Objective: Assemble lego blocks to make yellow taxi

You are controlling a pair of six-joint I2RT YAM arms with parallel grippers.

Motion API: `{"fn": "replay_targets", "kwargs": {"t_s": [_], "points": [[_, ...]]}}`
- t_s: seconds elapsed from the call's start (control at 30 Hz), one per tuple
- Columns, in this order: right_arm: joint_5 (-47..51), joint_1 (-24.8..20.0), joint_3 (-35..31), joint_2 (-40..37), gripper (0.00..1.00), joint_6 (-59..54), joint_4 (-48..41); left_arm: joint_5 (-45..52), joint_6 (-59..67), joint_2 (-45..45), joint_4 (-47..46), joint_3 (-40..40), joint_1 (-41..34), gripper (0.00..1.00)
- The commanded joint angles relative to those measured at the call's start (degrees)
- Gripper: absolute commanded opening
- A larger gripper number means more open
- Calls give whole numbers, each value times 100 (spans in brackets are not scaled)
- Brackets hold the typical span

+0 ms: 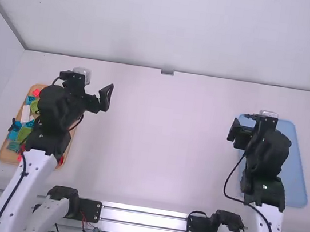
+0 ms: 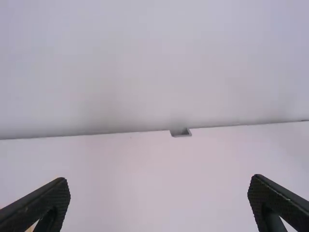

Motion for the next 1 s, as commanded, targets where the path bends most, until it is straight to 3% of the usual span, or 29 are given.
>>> {"fn": "replay_targets", "kwargs": {"t_s": [0.0,0.17,0.43,0.97], "points": [[-40,147,-107,-131,95,313,96,-144,249,-157,-120,-159,-137,95],[-40,447,-429,-453,89,370,418,-461,517,-475,-437,-477,-141,90],[-40,447,-1251,-1275,75,370,1240,-1267,517,-1280,-462,-1282,-141,76],[-40,447,-3265,-3289,39,370,1275,-1487,517,-3293,-462,-3295,-141,41]]}}
